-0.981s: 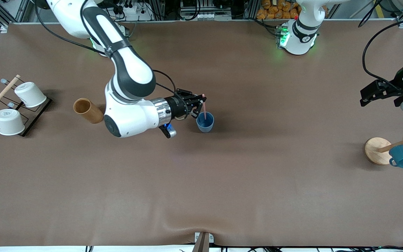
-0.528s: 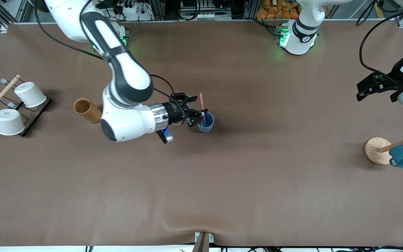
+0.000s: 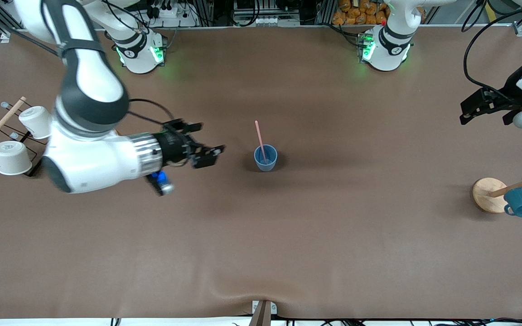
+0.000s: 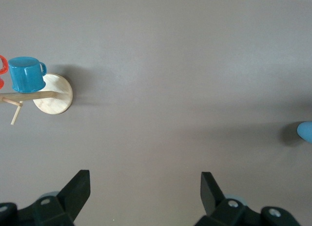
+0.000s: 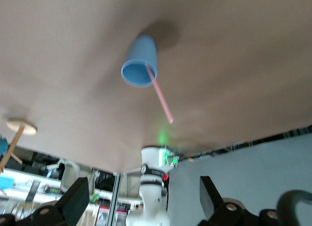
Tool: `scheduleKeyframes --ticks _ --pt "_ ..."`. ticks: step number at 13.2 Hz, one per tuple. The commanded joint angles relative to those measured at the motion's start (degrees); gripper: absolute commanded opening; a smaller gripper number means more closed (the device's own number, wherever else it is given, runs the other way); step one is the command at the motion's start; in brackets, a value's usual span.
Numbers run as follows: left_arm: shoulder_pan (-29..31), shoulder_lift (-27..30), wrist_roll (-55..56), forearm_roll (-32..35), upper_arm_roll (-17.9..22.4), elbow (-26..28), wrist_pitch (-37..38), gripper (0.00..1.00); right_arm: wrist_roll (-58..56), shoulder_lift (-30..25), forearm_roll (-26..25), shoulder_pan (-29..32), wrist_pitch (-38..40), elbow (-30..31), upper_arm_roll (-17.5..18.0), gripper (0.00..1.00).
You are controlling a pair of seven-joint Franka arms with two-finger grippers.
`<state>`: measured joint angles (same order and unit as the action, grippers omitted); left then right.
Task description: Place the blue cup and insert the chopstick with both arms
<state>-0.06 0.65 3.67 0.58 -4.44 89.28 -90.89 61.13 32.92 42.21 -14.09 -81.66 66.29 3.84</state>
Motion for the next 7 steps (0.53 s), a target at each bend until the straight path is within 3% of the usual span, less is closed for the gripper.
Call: scheduleKeyframes --ticks 1,4,7 --pt "-0.12 0.06 -0.06 -0.93 0.66 -0.15 -0.07 1.00 -8.69 -1.62 -10.88 1.25 0.62 -1.78 0.99 1.00" --pt "0.15 -0.74 -0.50 -0.84 0.66 -1.48 -0.08 1.00 -23.73 -2.60 -18.37 4.58 0.62 -1.78 0.64 1.00" --pt "0.23 -0.74 -0.50 -0.84 0.66 -1.48 -0.08 1.00 -35.87 -4.27 -32.24 7.83 0.18 -1.43 1.08 1.00"
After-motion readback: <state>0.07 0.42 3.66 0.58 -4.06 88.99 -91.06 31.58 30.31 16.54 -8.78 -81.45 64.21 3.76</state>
